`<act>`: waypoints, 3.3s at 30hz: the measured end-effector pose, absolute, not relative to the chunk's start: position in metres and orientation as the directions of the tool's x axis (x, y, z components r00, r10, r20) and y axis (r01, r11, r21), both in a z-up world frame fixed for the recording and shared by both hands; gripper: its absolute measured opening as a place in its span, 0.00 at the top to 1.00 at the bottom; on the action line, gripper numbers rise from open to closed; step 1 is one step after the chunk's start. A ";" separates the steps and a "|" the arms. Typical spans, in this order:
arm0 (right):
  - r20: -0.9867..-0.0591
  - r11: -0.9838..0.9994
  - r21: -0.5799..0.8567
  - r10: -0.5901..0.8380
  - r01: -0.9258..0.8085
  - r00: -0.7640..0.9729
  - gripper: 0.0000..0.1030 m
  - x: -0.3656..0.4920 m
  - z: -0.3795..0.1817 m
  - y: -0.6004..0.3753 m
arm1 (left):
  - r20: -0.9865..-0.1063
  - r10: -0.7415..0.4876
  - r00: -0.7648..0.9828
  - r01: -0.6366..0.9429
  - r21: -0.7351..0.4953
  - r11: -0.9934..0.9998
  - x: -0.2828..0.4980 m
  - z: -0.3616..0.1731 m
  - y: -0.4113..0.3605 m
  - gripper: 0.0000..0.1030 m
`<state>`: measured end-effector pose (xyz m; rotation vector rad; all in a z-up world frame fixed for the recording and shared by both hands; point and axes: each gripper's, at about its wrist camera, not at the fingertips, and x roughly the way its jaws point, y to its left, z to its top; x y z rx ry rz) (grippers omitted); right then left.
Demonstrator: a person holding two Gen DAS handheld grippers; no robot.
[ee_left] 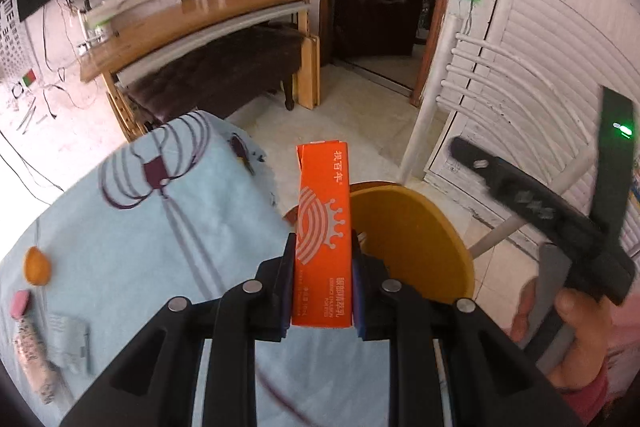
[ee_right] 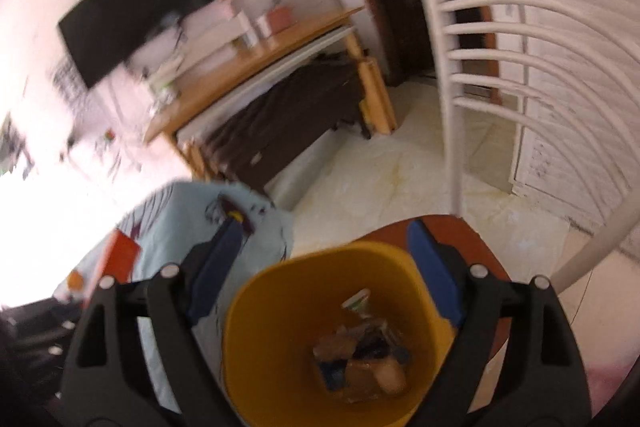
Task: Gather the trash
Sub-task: 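Carry orange box and white bun to the yellow bin and release both, then return both grippers to the table toward the tissue pack and paper, then grasp the Hello Kitty tissue pack with left while right grasps the white paper sheet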
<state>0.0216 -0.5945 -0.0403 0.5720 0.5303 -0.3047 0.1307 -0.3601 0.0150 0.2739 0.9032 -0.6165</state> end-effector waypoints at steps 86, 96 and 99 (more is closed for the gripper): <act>-0.715 0.910 0.083 0.338 -0.406 0.612 0.08 0.119 -0.014 -0.241 | -0.771 -0.228 0.595 0.161 -0.164 0.973 0.150 -0.007 -0.027 0.62; -0.770 0.884 0.042 0.325 -0.465 0.549 0.08 0.139 -0.025 -0.203 | -0.719 -0.176 0.673 0.141 -0.109 0.984 0.126 0.011 -0.002 0.63; -0.786 0.881 0.029 0.312 -0.473 0.533 0.08 0.145 -0.028 -0.195 | -0.714 -0.169 0.680 0.124 -0.115 0.986 0.126 0.015 0.010 0.63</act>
